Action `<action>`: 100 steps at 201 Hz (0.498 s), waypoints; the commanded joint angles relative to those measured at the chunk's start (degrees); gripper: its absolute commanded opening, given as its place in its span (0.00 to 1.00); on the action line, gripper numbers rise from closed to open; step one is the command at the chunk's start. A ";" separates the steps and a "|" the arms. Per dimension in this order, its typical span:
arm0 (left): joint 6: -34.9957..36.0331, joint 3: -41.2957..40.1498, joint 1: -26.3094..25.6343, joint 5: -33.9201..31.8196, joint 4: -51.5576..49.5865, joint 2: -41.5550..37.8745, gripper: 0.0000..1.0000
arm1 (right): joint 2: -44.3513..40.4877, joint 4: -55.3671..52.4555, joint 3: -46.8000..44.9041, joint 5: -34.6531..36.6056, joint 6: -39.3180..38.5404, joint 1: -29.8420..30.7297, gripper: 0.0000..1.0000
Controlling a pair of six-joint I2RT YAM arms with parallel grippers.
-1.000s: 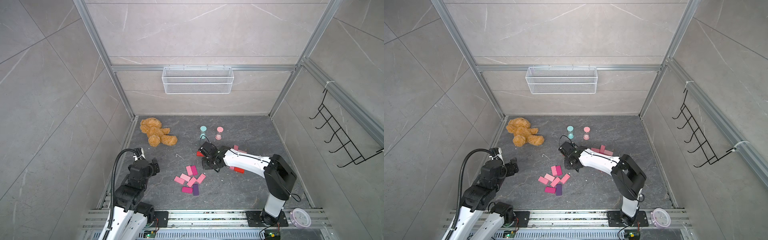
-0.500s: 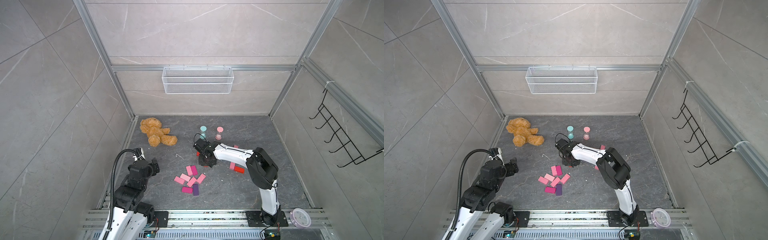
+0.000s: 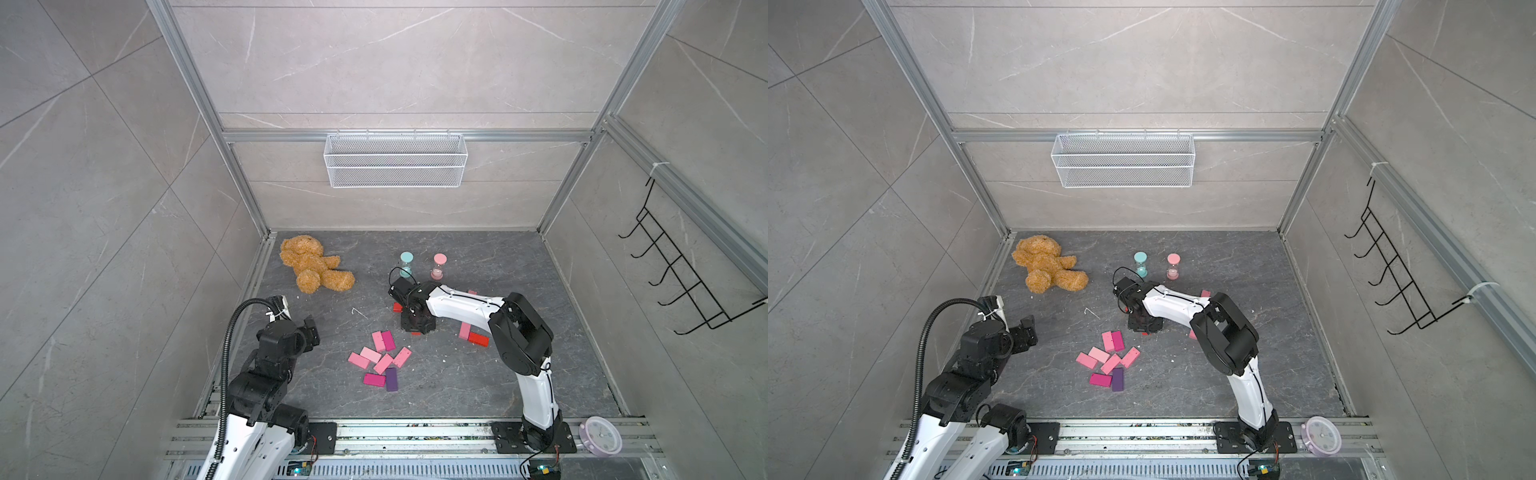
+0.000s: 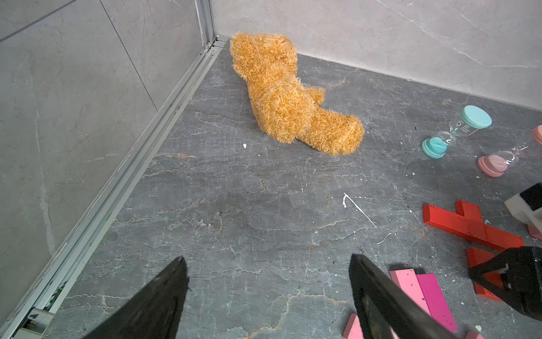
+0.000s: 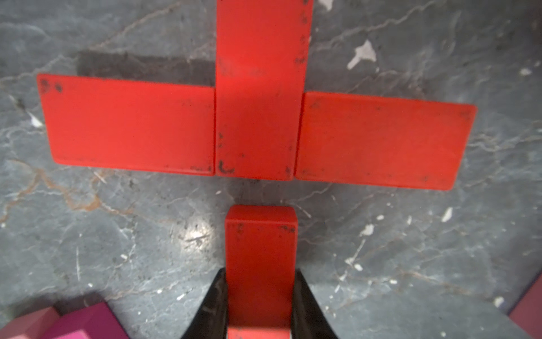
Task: Assemble the letter t with building blocks
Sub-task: Assemble the building block at the center of the board.
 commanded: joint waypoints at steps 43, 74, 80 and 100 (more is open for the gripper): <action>-0.31 1.04 -0.28 -0.06 1.55 -0.61 0.88 | 2.31 0.22 1.51 -2.15 1.93 -1.37 0.17; -0.20 1.01 -0.24 -0.06 1.57 -0.48 0.88 | 2.77 1.11 1.57 -4.17 1.83 -1.30 0.20; -0.19 1.00 -0.24 -0.05 1.49 -0.47 0.88 | 2.90 1.46 1.53 -4.58 1.78 -1.35 0.21; -0.22 1.05 -0.30 -0.06 1.52 -0.48 0.88 | 3.10 1.75 1.48 -5.13 1.82 -1.30 0.23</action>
